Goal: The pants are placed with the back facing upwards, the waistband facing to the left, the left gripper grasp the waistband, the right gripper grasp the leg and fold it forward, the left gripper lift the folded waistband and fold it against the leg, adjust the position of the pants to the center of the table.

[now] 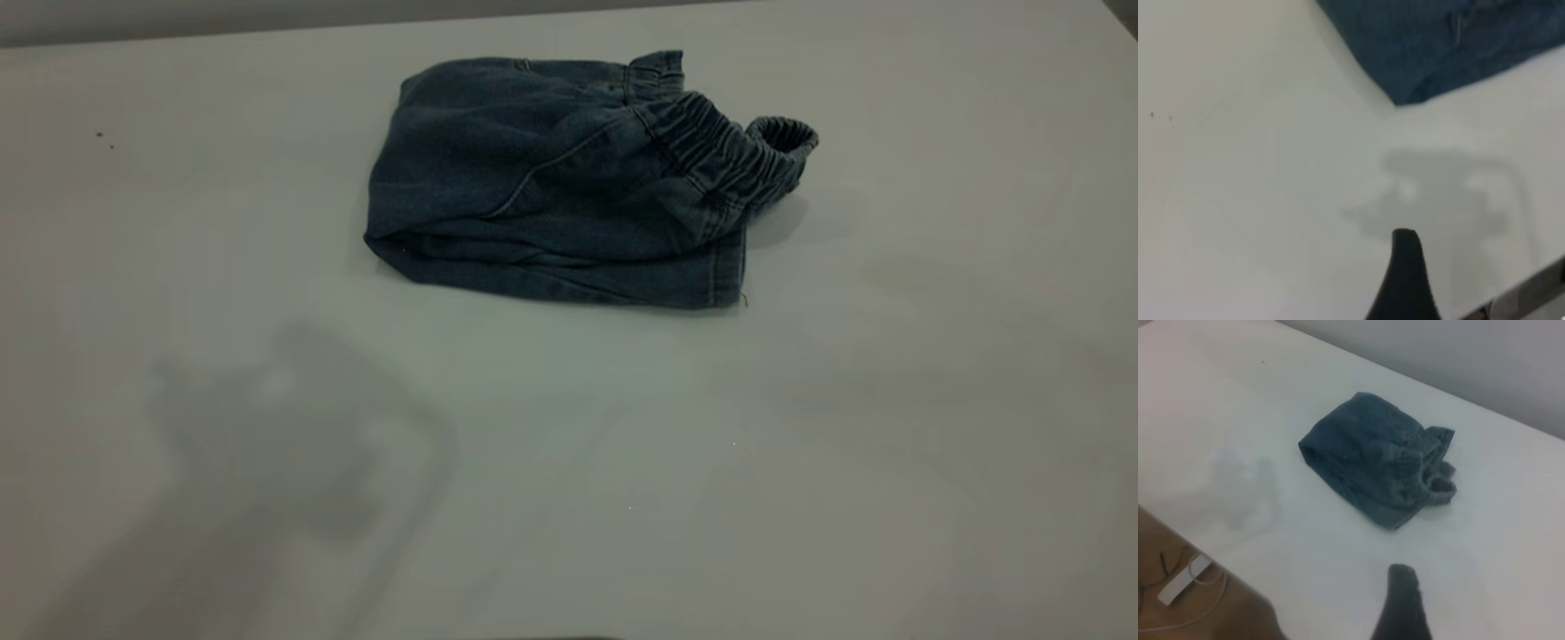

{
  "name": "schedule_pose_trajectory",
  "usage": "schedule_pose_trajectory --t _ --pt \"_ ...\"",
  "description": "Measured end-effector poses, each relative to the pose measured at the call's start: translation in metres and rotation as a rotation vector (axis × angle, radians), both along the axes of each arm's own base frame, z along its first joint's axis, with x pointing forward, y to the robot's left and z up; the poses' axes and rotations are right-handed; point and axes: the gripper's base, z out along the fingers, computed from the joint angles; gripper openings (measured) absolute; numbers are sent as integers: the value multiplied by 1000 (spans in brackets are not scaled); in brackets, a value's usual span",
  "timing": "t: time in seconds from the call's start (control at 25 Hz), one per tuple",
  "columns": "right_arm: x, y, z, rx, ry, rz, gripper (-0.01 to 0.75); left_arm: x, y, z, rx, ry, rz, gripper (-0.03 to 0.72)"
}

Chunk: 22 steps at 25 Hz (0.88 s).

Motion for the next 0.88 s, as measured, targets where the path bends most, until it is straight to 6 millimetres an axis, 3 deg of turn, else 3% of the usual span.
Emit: schedule_pose_trajectory --t 0.28,0.52,0.88 --pt "-13 -4 -61 16 39 3 466 -53 33 -9 -25 -16 -2 531" --pt "-8 -1 -105 20 55 1 466 -98 58 -28 -69 -19 -16 531" --pt "6 4 -139 -46 93 23 466 -153 93 -56 -118 -100 -54 531"
